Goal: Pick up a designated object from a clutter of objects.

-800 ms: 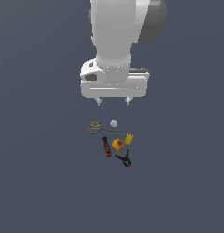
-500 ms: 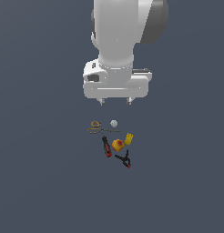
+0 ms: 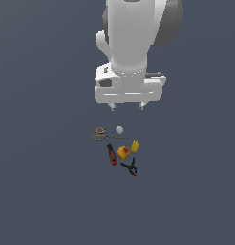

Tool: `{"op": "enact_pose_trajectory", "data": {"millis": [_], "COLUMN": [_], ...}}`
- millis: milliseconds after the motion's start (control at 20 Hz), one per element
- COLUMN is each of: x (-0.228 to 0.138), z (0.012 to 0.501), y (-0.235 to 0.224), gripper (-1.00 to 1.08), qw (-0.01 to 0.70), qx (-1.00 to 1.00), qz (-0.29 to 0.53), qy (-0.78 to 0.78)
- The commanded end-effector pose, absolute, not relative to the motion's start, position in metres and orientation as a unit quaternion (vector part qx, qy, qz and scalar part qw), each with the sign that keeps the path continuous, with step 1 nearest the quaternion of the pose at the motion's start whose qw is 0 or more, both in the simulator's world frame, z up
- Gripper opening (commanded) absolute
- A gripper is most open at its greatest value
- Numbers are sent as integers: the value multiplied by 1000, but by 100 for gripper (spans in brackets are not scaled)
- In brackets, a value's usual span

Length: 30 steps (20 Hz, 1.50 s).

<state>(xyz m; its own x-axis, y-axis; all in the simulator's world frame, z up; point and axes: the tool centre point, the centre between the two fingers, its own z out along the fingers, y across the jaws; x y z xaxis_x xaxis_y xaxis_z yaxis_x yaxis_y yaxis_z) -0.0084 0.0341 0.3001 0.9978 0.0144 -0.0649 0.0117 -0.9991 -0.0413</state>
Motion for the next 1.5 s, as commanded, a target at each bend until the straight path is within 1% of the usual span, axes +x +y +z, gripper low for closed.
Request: {"op": "enact_pose_trajectory", "data": {"millis": [0, 300, 650, 1450], "x": [-8, -8, -6, -10], "z": [300, 293, 274, 196], "y": [34, 32, 25, -3], "gripper": [100, 100, 100, 100], "qw": [21, 20, 19, 12], "qx": [-999, -999, -998, -973], "qz": [33, 32, 28, 17], "qy": [-6, -21, -60, -229]}}
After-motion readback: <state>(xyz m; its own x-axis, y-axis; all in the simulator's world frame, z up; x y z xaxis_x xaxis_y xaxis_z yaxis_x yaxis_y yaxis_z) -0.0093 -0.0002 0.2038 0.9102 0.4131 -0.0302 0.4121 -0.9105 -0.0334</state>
